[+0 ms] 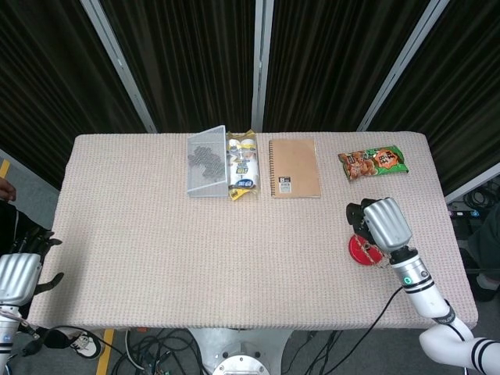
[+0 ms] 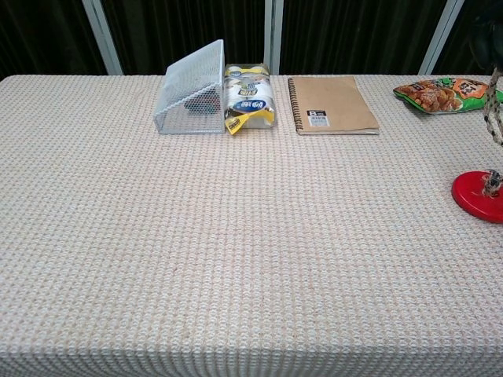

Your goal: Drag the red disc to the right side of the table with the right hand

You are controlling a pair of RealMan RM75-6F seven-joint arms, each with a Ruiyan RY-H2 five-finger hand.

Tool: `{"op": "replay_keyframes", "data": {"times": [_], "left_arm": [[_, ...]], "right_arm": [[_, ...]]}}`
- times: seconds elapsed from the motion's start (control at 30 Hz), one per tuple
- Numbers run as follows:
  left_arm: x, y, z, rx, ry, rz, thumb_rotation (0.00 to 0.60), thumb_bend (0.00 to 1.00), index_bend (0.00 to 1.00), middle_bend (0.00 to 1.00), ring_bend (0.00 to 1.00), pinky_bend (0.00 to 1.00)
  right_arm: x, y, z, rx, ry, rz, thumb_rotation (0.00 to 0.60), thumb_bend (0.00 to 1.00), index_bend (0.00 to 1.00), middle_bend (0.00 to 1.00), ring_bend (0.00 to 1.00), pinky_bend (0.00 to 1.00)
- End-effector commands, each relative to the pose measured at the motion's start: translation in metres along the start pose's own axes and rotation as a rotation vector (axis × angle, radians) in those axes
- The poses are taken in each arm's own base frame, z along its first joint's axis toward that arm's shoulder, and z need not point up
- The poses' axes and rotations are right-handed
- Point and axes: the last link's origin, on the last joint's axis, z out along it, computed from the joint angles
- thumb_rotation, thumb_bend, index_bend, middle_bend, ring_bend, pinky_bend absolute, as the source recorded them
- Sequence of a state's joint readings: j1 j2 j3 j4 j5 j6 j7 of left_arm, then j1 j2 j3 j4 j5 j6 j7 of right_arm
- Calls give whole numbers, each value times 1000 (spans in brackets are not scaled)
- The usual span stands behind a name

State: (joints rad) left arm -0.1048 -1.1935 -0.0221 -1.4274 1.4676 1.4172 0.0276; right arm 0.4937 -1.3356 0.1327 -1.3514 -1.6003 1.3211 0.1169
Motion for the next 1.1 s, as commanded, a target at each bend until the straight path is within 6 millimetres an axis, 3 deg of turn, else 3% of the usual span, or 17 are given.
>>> {"op": "replay_keyframes", "data": {"times": [0.03, 0.1, 0.17, 0.4, 0.5, 0.73, 0.87, 1.1], "left_arm": [[-2, 0, 1, 2, -7, -3, 600, 186, 282, 166, 69, 182], [-3, 2, 1, -3, -8, -4, 600, 186, 281, 166, 69, 182], [-3, 2, 1, -5, -7, -4, 600, 185, 280, 166, 69, 182], [1, 0, 1, -1, 11, -9, 600, 185, 280, 166, 69, 182], [3, 0, 0, 0, 21, -9, 600, 185, 280, 166, 69, 182], [10, 4, 3, -15, 52, -10, 600, 185, 279, 166, 69, 182], [13, 6, 4, -23, 85, -18, 600, 185, 258, 164, 69, 182], [11, 10, 6, -42, 76, -15, 600, 186, 252, 160, 69, 182]], "right_arm": [[-27, -2, -6, -63, -271, -165, 600, 207, 432, 490, 296, 325], [-25, -6, -10, -80, -350, -213, 600, 78, 84, 145, 48, 72], [-23, -13, -11, -93, -367, -219, 600, 22, 0, 8, 0, 0], [-16, -18, -14, -119, -318, -129, 600, 13, 0, 0, 0, 0], [-12, -14, -26, -104, -262, -144, 600, 19, 0, 0, 0, 0], [1, 0, -90, -146, -258, -112, 600, 34, 0, 0, 0, 0], [9, 8, -119, -201, -195, -137, 600, 46, 0, 0, 0, 0], [4, 21, -154, -321, -141, -135, 600, 64, 0, 0, 0, 0]]}}
